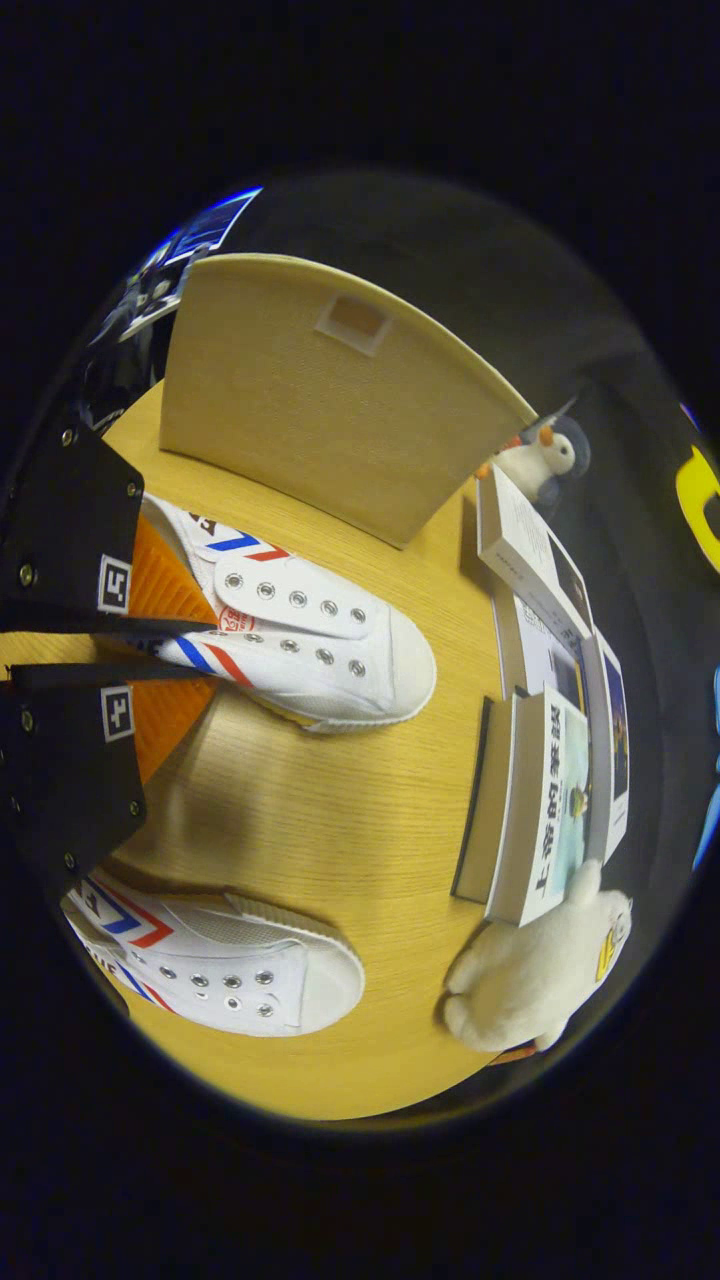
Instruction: Open the storage box then place both shoes into the box .Put the left shoe in first, then the right shoe, with the right side of both shoes facing outward in a uniform manner.
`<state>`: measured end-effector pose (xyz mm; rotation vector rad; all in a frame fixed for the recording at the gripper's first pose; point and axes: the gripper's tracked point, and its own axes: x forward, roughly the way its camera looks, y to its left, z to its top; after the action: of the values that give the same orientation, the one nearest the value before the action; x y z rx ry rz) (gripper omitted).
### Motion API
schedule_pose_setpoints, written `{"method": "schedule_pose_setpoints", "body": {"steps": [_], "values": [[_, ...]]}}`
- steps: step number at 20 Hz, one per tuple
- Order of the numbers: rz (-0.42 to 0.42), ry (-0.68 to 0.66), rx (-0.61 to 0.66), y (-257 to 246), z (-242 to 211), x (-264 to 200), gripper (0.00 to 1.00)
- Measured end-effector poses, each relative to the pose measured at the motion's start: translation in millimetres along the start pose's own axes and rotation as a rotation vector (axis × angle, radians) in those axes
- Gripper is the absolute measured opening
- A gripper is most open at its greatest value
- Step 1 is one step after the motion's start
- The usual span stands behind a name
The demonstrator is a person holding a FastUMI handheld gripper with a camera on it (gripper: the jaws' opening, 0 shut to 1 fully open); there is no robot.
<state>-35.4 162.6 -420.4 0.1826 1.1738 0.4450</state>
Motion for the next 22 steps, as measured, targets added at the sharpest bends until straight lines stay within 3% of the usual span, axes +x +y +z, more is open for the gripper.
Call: {"method": "schedule_pose_setpoints", "body": {"steps": [1,3,12,22], "values": [[0.007,0.006,0.055,-0.3,0.5,-3.9,0.03],[0.002,0.018,0.087,0.1,0.5,-6.2,0.00],[0.033,0.028,0.111,20.9,10.4,-45.0,0.01],[0.071,-0.003,0.089,64.2,42.3,-117.7,0.00]]}}
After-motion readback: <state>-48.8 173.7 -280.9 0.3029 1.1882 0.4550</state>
